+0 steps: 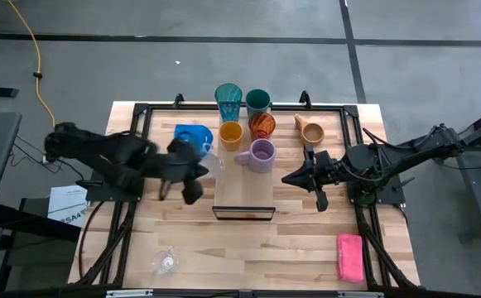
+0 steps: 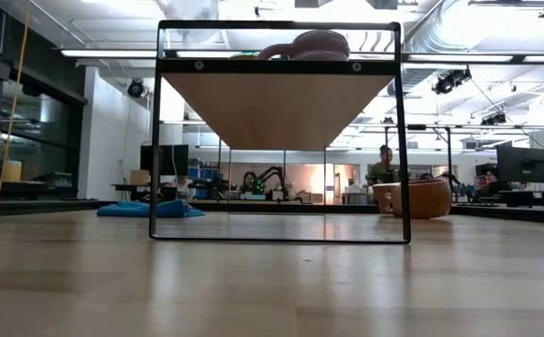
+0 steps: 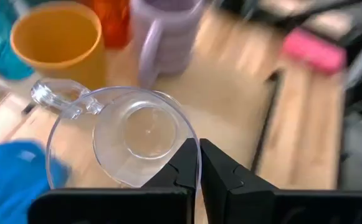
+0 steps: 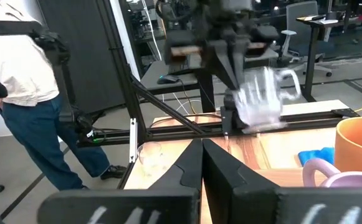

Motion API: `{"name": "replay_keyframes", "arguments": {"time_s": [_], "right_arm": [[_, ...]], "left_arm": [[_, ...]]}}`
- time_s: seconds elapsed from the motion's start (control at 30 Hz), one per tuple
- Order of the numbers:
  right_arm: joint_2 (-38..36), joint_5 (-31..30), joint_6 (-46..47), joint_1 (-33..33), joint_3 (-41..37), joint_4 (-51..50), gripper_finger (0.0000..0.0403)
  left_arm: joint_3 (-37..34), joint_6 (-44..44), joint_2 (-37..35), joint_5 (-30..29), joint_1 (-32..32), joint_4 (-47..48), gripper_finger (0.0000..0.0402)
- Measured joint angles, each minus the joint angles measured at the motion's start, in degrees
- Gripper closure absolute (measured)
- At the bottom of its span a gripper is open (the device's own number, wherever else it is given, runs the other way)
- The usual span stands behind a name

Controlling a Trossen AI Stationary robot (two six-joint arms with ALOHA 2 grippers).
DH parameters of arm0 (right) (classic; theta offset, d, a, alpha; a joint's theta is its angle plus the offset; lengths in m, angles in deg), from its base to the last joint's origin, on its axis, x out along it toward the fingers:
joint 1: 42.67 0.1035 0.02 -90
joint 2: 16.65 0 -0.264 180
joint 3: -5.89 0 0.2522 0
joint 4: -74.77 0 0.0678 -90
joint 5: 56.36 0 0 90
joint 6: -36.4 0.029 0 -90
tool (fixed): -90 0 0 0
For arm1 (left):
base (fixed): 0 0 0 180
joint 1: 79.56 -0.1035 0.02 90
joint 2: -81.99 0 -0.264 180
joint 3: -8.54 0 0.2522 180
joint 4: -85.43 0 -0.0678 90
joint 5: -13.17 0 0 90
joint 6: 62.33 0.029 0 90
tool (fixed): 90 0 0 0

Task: Stack small to large cups/mugs on shelf
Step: Put the top transparent mug on the shelf

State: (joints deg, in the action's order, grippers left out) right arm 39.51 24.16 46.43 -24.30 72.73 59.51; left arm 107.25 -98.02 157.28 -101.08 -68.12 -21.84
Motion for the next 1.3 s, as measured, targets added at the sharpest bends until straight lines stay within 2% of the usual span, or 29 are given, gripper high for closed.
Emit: {"name": "replay_keyframes", "arguments": {"time_s": [0.13,0.23,0.33,0.7,1.3], "right_arm": [[0.0,0.0,0.0,0.0,0.0,0.0,0.0403],[0.0,0.0,0.0,0.0,0.0,0.0,0.0403],[0.0,0.0,0.0,0.0,0.0,0.0,0.0403],[0.0,0.0,0.0,0.0,0.0,0.0,0.0403],[0.0,0.0,-1.1,0.0,0.0,0.0,0.0403]], "left_arm": [[5.6,1.7,7.5,5.1,-4.2,4.7,0.0401],[8.2,3.9,11.6,9.3,-6.1,4.4,0.0401],[10.1,5.5,14.6,11.2,-6.9,4.5,0.0401],[11.1,7.4,19.6,11.1,-7.8,6.6,0.0402],[11.0,10.0,20.4,9.3,-7.7,5.8,0.0401]]}}
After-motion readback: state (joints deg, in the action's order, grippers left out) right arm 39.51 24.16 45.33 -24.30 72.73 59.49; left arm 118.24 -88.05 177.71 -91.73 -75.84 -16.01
